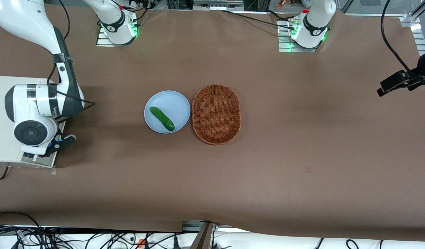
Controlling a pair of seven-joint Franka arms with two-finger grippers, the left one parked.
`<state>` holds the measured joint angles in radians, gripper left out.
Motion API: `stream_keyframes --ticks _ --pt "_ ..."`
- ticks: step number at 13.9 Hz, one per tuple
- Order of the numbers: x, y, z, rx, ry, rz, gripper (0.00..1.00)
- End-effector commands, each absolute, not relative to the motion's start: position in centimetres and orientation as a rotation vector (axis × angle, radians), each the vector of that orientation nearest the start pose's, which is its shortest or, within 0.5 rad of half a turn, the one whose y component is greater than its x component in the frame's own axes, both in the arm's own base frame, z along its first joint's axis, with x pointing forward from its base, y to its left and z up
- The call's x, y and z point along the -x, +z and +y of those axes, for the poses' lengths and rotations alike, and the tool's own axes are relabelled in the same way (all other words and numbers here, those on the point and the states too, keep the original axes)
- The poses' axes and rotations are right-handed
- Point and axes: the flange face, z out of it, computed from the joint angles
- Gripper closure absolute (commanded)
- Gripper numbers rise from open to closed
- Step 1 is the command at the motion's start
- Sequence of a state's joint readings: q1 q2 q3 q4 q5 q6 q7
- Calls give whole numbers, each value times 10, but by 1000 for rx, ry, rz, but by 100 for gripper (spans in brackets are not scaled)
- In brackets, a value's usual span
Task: Open oven door with right arm only
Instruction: 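Pull the handle outward and down with the right gripper, swinging the door open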
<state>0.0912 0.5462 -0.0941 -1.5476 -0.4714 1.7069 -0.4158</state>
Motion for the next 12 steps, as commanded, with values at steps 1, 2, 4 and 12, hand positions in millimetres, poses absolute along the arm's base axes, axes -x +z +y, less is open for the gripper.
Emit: stream_keyframes --ticks 1,2,4,12 --pt "-661 247 -52 3272 791 -979 100" --pt "-661 240 -54 3268 796 -980 100" --pt "-662 230 -55 3266 780 -990 100" --pt "-662 189 -62 3227 715 -918 100"
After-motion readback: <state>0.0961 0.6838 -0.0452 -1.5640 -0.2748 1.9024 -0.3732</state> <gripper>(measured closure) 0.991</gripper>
